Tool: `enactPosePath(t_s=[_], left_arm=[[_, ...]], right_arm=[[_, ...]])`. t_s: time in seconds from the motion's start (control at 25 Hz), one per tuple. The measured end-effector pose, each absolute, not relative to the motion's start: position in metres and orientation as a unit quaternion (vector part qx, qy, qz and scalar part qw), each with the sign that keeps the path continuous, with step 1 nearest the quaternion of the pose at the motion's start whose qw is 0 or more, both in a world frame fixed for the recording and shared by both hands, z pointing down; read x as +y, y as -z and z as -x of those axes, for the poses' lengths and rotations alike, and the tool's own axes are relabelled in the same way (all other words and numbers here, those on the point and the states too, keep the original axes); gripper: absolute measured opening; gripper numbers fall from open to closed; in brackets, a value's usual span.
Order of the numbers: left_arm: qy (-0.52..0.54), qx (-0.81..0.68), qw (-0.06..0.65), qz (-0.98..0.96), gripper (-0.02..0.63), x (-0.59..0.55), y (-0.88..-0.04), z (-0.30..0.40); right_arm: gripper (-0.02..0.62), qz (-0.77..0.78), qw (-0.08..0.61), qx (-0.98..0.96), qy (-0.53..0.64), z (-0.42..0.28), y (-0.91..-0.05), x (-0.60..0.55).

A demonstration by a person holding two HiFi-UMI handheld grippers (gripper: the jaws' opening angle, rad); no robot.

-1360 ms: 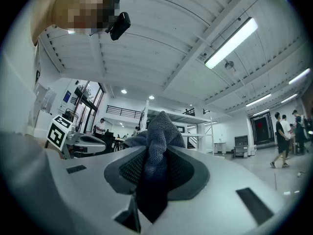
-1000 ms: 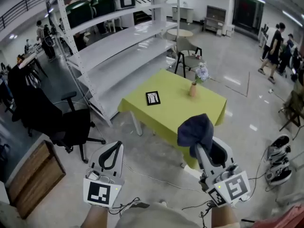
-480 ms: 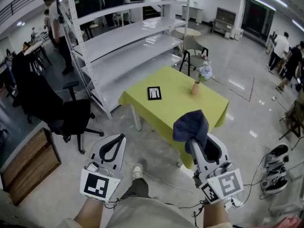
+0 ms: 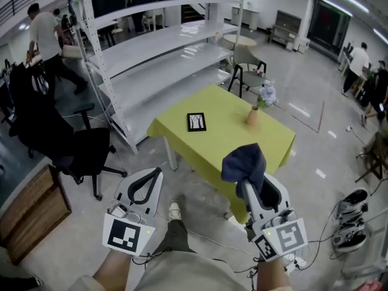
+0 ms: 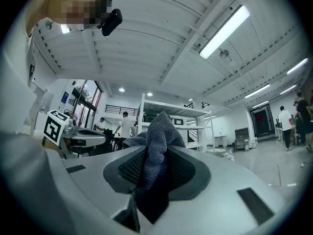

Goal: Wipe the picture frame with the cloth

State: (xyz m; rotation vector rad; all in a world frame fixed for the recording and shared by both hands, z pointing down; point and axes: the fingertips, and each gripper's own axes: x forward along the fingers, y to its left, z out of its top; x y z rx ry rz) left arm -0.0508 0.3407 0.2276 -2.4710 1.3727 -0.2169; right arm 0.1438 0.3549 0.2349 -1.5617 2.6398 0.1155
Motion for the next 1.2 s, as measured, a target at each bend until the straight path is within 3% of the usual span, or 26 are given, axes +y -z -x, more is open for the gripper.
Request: enactPosePath(t_s=[0.64, 1.2], left_arm=[[0.091, 0.467, 0.107, 0.873, 0.008, 0.116, -0.251, 0.099], [0.112, 0.389, 0.114, 0.907, 0.008, -0.110, -0.247, 0.112]], right_arm=[[0.124, 0.503, -0.017, 0.864, 0.011, -0.089, -0.257, 0.137], [0.124, 0.528, -0.032, 0.848, 0.040, -0.049, -0.246, -0.086]])
